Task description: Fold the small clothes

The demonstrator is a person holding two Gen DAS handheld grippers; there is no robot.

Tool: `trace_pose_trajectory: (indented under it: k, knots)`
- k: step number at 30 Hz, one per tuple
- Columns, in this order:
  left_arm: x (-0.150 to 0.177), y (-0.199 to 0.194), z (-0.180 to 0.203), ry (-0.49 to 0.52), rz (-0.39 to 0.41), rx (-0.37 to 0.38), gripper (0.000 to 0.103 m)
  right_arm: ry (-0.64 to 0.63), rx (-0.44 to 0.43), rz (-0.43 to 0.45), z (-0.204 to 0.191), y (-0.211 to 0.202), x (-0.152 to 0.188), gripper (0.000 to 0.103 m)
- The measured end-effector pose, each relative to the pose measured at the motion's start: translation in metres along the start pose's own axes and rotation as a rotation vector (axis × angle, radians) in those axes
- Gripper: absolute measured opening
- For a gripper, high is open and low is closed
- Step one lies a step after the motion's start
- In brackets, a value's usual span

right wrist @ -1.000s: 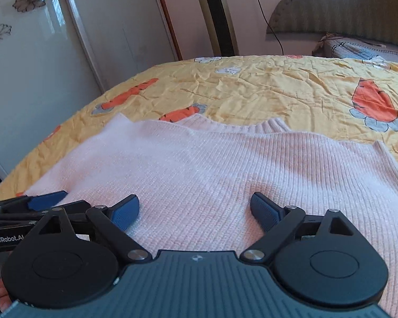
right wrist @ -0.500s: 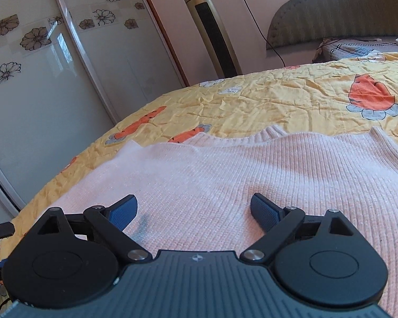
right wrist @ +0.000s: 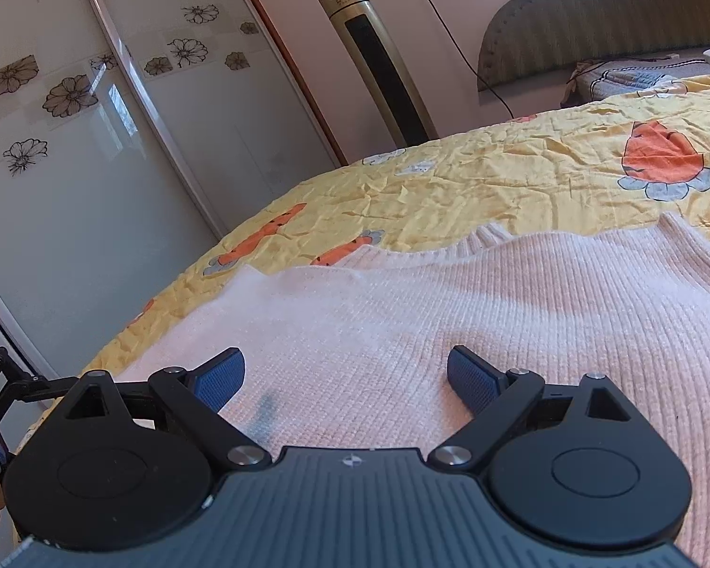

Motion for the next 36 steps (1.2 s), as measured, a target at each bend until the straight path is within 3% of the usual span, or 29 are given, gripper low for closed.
trace_pose_trajectory:
  k: [3,6,7,8,11,13,16,18,20,21,22,25,27,36]
  knots:
    - [0.003,0.01,0.008,0.058,0.038,0.007,0.085,0.009,-0.012,0.004,0.001,-0.001,0.0,0.096]
    - [0.017,0.013,0.02,0.161,0.096,-0.053,0.079,0.019,-0.024,0.01,0.003,-0.001,0.0,0.097]
    - [0.023,0.012,0.023,0.224,0.13,-0.105,0.045,0.024,-0.027,0.012,0.003,-0.002,0.0,0.097]
    - [0.026,0.015,0.024,0.284,0.14,-0.155,0.033,0.026,-0.029,0.013,0.004,-0.002,0.0,0.097]
    - [0.039,0.009,0.028,0.39,0.196,-0.154,0.031,0.034,-0.036,0.017,0.005,-0.003,0.001,0.097]
    - [0.058,0.005,0.043,0.563,0.268,-0.167,0.031,0.038,-0.039,0.018,0.005,-0.003,0.001,0.097]
    - [0.099,0.0,0.063,0.87,0.347,-0.129,0.031,0.044,-0.041,0.017,0.006,-0.003,0.0,0.097]
    - [0.123,-0.002,0.067,1.024,0.372,-0.107,0.031,0.055,-0.032,-0.009,0.006,-0.002,-0.005,0.096]
    - [0.141,0.0,0.063,1.128,0.402,-0.105,0.031,0.153,-0.018,-0.072,0.008,0.002,-0.019,0.098]
    - [0.148,0.002,0.061,1.166,0.413,-0.11,0.031,0.229,-0.038,-0.101,0.01,0.004,-0.027,0.098]
    - [0.154,0.002,0.059,1.193,0.423,-0.115,0.031,0.336,-0.112,-0.142,0.013,0.009,-0.038,0.097]
    - [0.161,0.002,0.054,1.25,0.445,-0.115,0.031,0.497,-0.401,-0.25,0.003,0.035,-0.059,0.097]
    - [0.167,0.002,0.052,1.284,0.454,-0.118,0.031,0.448,-0.426,-0.343,-0.018,0.056,-0.071,0.096]
    - [0.192,0.011,0.049,1.485,0.497,-0.123,0.031,-0.039,-0.291,-0.691,-0.145,0.145,-0.106,0.095]
Point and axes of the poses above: each gripper's, at about its wrist camera, not at the fingertips, and y roughly the way its jaws point, z to its right, x to its underside, the point moved 1 cm from there along y, roughly the way its jaws point, and after that the axes turned 12 degrees about -y, right-handed, at the moved point
